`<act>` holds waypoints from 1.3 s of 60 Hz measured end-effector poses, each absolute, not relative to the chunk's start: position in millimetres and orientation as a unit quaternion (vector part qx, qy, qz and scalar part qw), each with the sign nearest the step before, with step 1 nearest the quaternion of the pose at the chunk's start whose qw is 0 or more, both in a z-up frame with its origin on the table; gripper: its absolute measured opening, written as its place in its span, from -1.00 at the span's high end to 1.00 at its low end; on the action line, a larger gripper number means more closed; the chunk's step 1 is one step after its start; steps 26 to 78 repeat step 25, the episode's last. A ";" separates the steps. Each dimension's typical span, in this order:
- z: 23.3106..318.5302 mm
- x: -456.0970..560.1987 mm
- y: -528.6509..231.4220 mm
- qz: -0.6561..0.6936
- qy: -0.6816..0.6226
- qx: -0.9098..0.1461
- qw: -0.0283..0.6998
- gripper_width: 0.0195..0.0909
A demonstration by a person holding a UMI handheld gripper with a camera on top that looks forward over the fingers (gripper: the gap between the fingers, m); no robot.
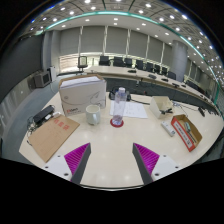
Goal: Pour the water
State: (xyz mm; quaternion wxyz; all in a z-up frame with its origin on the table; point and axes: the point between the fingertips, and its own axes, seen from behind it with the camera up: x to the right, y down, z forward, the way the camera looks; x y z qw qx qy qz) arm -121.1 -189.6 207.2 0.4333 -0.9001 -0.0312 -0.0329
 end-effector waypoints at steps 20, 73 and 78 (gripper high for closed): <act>224.5 -140.1 -198.1 -0.031 -0.037 -0.891 0.451 -0.86; 221.5 -138.0 -199.8 -0.039 -0.044 -0.893 0.447 -0.86; 221.5 -138.0 -199.8 -0.039 -0.044 -0.893 0.447 -0.86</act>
